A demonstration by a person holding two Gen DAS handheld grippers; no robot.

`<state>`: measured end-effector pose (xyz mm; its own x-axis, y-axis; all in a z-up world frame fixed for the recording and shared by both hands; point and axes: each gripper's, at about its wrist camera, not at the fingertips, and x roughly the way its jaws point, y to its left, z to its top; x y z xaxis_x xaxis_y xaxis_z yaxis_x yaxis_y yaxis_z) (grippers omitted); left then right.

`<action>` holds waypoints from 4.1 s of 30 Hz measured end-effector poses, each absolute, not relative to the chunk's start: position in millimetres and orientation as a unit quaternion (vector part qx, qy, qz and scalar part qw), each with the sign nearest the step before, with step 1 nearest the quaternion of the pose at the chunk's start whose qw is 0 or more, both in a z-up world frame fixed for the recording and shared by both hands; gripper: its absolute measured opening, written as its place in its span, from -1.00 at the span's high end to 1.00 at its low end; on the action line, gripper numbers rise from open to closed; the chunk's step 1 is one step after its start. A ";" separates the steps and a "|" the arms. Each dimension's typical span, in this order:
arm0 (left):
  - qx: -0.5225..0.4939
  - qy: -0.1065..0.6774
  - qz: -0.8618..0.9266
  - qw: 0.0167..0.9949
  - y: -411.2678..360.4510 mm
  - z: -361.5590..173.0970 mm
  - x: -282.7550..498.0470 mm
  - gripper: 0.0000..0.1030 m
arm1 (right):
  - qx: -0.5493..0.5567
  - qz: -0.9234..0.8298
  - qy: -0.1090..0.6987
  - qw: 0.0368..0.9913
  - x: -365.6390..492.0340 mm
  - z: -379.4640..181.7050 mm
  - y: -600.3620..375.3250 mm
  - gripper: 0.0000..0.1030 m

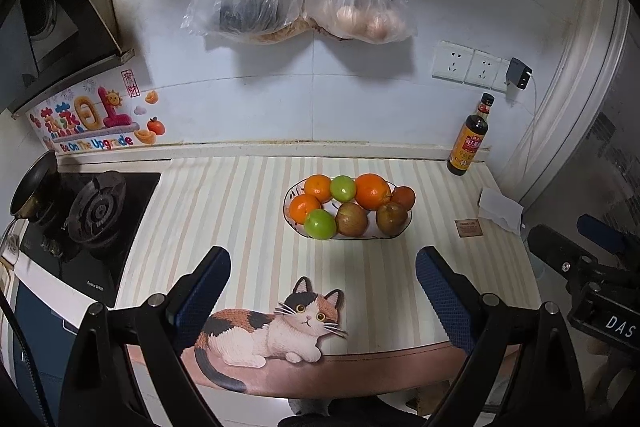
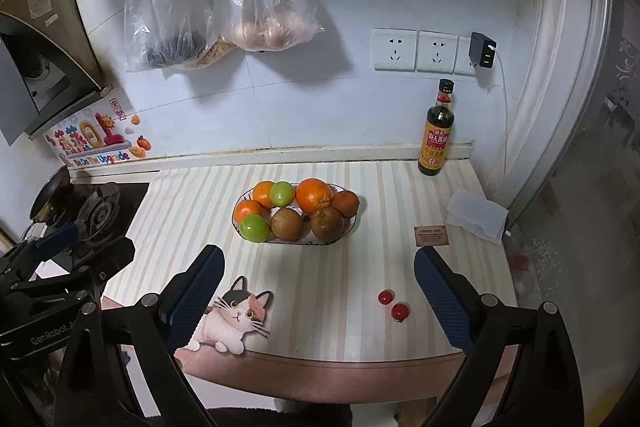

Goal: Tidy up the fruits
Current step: 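Lift both open tools away and hold them above the counter, then grasp one cherry tomato with the right tool while the left tool grasps the other, then carry both cherry tomatoes over the plate with both tools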

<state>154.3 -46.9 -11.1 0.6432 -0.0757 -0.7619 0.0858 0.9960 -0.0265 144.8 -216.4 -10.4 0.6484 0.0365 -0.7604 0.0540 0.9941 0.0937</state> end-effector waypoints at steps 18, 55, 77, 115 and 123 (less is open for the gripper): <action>0.092 0.504 -0.054 0.857 -127.5 -119.9 233.7 -1.00 | 0.187 -0.048 0.532 0.825 186.2 -183.4 -343.4 -0.61; 0.165 0.682 -0.208 0.682 -316.8 -328.6 276.5 0.18 | 0.228 -0.074 0.597 0.765 197.0 -335.6 -425.9 0.35; 0.094 0.660 -0.213 0.714 -259.3 -276.5 280.2 0.54 | 0.234 -0.054 0.567 0.788 199.3 -302.4 -416.9 0.34; -0.181 0.663 -0.093 0.720 58.9 -249.2 462.3 0.54 | 0.270 0.130 0.585 0.754 451.9 -287.6 -146.4 0.35; -0.265 0.691 -0.115 0.662 71.2 -289.0 491.3 0.54 | 0.242 0.130 0.626 0.730 515.2 -305.9 -120.4 0.35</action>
<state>491.3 71.2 -289.0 0.0181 -0.5186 -0.8548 -0.2139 0.8331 -0.5100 515.2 -120.4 -305.9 0.1820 0.4933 -0.8506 0.1133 0.8488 0.5165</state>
